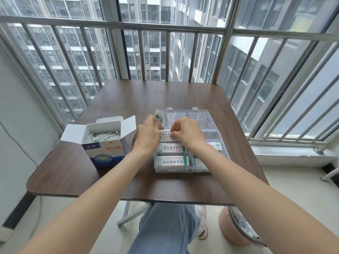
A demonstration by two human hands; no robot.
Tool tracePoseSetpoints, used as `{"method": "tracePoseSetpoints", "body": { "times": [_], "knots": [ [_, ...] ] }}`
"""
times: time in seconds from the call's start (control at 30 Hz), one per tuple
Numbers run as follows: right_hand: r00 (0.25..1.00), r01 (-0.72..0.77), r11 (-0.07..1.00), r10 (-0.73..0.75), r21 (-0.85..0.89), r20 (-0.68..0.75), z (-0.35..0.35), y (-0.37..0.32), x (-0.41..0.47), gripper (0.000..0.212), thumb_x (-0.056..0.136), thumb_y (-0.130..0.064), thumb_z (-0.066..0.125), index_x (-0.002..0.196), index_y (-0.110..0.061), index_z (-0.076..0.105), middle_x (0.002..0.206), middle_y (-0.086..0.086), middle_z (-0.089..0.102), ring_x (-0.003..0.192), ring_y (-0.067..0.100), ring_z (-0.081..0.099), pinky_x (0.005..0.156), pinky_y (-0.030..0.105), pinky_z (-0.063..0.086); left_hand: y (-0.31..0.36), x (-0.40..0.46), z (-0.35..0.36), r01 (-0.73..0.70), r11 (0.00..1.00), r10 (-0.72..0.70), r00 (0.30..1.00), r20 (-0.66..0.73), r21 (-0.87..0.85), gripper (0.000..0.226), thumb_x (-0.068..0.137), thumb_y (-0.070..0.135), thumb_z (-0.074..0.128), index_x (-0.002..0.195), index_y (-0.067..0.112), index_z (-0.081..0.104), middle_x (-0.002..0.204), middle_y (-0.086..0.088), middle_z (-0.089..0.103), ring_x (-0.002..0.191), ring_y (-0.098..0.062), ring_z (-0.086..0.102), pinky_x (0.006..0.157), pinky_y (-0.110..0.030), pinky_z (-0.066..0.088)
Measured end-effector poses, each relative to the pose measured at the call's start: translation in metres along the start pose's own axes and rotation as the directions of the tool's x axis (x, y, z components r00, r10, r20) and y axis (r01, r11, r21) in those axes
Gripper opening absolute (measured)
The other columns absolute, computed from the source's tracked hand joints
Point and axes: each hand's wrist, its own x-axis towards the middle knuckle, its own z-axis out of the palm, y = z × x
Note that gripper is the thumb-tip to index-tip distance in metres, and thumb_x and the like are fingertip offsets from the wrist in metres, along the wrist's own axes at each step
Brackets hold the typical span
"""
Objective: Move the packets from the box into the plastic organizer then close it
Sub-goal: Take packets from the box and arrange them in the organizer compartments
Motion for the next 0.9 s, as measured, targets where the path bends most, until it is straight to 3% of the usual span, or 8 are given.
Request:
{"method": "tracePoseSetpoints", "body": {
  "times": [0.17,0.27,0.33,0.4,0.47,0.57,0.67,0.9],
  "knots": [
    [1.000,0.013,0.999,-0.012,-0.044,0.026,-0.004,-0.001,0.000,0.005,0.083,-0.018,0.069,0.088,-0.018,0.069,0.098,0.002,0.068,0.097,0.021,0.062,0.083,0.037,0.051,0.009,-0.014,-0.002,-0.038,0.929,0.053,0.998,0.032,-0.368,0.007,0.098,0.021,0.048,0.094,0.018,0.054,0.091,0.001,0.069,0.052,-0.010,0.062,0.042,-0.026,0.048],
    [0.999,0.020,0.998,-0.018,-0.060,0.031,-0.009,0.000,0.001,0.011,0.088,-0.023,0.064,0.093,-0.017,0.070,0.097,0.003,0.069,0.095,0.019,0.062,0.083,0.038,0.051,0.011,-0.017,-0.006,0.041,0.860,0.009,0.995,0.095,-0.508,0.008,0.094,0.016,0.055,0.101,0.013,0.057,0.086,-0.004,0.067,0.050,-0.009,0.062,0.038,-0.022,0.047],
    [0.999,0.008,0.997,-0.005,0.077,-0.041,-0.016,0.001,-0.001,0.021,0.094,-0.025,0.054,0.089,-0.011,0.070,0.088,0.005,0.068,0.083,0.019,0.061,0.076,0.036,0.050,0.013,-0.018,-0.008,0.077,0.830,-0.015,0.993,0.117,-0.552,0.011,0.092,0.015,0.060,0.102,0.012,0.058,0.081,-0.003,0.066,0.047,-0.008,0.060,0.035,-0.019,0.044],
    [0.996,-0.012,0.927,0.045,0.374,-0.081,-0.029,0.000,-0.007,0.030,0.097,-0.028,0.049,0.087,-0.008,0.069,0.081,0.004,0.067,0.072,0.014,0.060,0.066,0.028,0.046,0.015,-0.020,-0.009,0.099,0.804,-0.021,0.990,0.138,-0.586,0.011,0.090,0.015,0.062,0.100,0.011,0.059,0.077,-0.002,0.064,0.043,-0.007,0.057,0.033,-0.017,0.039],
    [0.999,-0.049,0.816,0.051,0.577,0.013,-0.042,0.000,-0.017,0.023,0.093,-0.028,0.056,0.090,-0.009,0.068,0.080,0.001,0.067,0.065,0.007,0.061,0.056,0.019,0.043,0.019,-0.022,-0.009,0.120,0.780,-0.007,0.983,0.183,-0.614,0.009,0.092,0.017,0.059,0.097,0.009,0.058,0.073,-0.001,0.060,0.042,-0.006,0.052,0.033,-0.016,0.033],
    [0.999,-0.023,0.789,-0.008,0.615,0.047,-0.047,0.002,-0.031,0.006,0.084,-0.012,0.068,0.087,-0.007,0.068,0.069,0.000,0.066,0.053,-0.002,0.058,0.050,0.011,0.041,0.028,-0.027,-0.008,0.193,0.750,-0.017,0.962,0.274,-0.632,0.016,0.099,0.021,0.046,0.098,0.009,0.056,0.068,0.000,0.058,0.042,-0.005,0.050,0.033,-0.015,0.031],
    [1.000,0.018,0.781,0.001,0.624,-0.031,-0.047,0.006,-0.035,0.011,0.080,-0.007,0.072,0.089,-0.002,0.069,0.068,0.001,0.066,0.052,-0.003,0.057,0.052,0.012,0.045,0.035,-0.033,-0.013,0.257,0.735,-0.028,0.936,0.350,-0.628,0.022,0.102,0.018,0.037,0.098,0.011,0.058,0.065,0.000,0.066,0.047,-0.010,0.062,0.033,-0.017,0.040],
    [0.996,0.079,0.733,-0.035,0.675,-0.079,-0.052,0.003,-0.046,0.017,0.078,-0.005,0.073,0.093,0.001,0.068,0.070,0.004,0.066,0.052,-0.001,0.055,0.055,0.015,0.046,0.040,-0.040,-0.029,0.264,0.776,-0.047,0.930,0.364,-0.573,0.014,0.097,0.024,0.052,0.095,0.018,0.064,0.076,0.000,0.073,0.063,-0.020,0.072,0.048,-0.024,0.053]
  ]
}}
